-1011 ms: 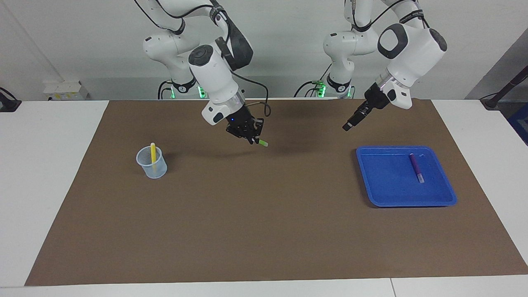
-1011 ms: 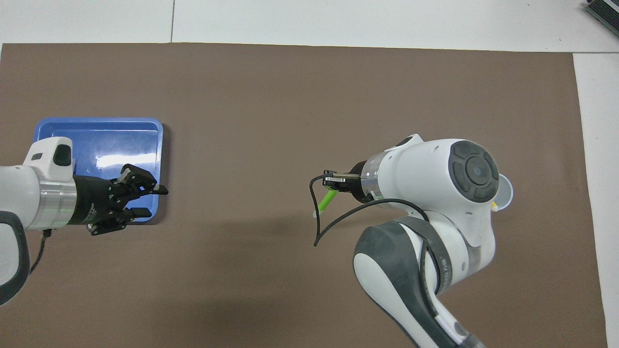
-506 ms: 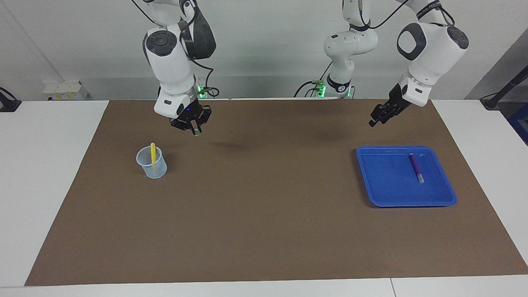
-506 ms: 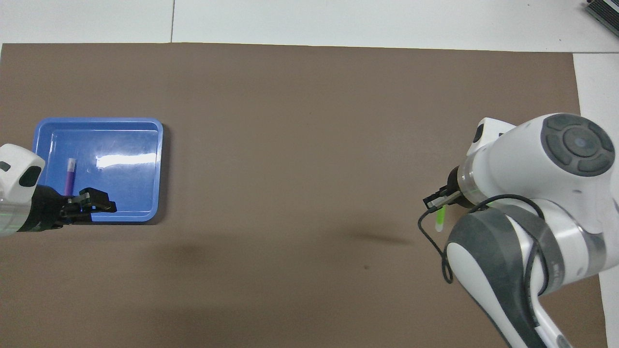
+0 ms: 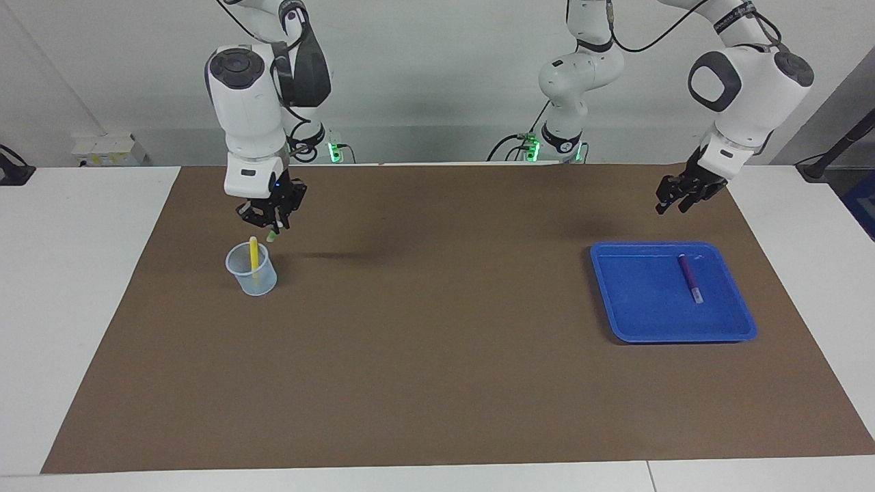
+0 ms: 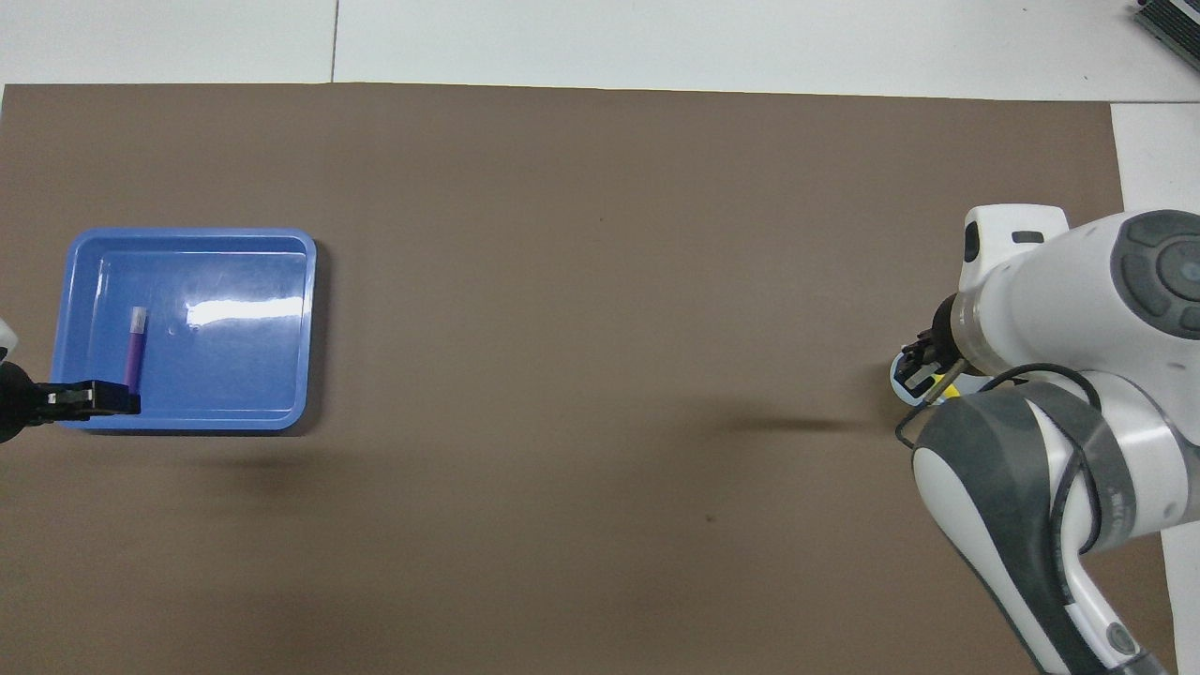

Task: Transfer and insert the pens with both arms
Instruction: 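Carry the green pen to the white cup with the right gripper, then insert the green pen into the white cup and open the right gripper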

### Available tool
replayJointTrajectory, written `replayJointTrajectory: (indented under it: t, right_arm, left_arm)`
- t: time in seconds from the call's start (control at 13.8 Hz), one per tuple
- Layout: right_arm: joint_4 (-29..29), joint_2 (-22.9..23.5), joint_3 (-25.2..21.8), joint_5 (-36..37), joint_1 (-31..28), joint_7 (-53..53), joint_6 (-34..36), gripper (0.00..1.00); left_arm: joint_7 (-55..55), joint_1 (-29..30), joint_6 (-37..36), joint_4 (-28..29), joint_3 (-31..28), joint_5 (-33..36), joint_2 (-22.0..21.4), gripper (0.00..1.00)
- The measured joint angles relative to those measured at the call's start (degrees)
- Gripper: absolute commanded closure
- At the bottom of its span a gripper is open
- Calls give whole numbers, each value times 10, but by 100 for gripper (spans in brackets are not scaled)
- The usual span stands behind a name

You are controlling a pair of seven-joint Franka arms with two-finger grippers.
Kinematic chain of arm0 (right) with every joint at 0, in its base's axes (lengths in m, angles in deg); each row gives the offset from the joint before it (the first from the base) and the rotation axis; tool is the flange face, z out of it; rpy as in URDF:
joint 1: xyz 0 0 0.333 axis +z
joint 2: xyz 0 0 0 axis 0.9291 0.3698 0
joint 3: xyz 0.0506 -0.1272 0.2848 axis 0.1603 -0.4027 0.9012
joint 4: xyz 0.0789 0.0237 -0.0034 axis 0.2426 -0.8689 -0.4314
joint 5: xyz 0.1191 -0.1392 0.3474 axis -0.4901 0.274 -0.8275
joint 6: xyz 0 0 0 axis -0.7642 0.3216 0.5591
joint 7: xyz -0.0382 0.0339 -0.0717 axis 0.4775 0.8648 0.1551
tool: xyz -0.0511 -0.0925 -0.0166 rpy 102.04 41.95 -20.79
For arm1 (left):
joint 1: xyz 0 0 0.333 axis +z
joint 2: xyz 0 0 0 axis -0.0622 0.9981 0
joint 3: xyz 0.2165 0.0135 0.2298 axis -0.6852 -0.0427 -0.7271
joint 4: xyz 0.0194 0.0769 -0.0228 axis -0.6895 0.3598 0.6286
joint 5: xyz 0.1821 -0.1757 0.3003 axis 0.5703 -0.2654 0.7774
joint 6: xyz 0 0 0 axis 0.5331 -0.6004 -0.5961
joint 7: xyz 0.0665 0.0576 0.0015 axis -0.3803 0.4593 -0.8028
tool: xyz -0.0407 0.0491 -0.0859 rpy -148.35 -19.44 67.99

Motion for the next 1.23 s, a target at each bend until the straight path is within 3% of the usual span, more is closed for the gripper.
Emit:
replayJointTrajectory:
  t: [0.29,0.65,0.72,0.79,0.87,1.01,1.23]
  right_arm:
    - [-20,4,0,6,-36,67,-48,100]
    - [-53,6,0,6,-45,68,-80,99]
    - [-61,6,0,6,-50,66,-86,71]
    - [-70,6,0,6,-56,65,-93,48]
    - [-78,6,0,6,-61,65,-98,36]
    - [-83,6,0,6,-65,65,-102,0]
    - [-82,6,2,-13,-65,55,-103,0]
  left_arm:
    - [9,7,82,2,0,29,60,37]
    - [25,19,144,-12,0,63,124,37]
    - [30,19,148,-20,0,67,135,37]
    - [35,20,156,-26,0,70,147,37]
    - [40,22,167,-29,0,75,158,38]
    - [52,29,192,-30,0,79,182,38]
    - [66,38,227,-32,0,80,215,38]
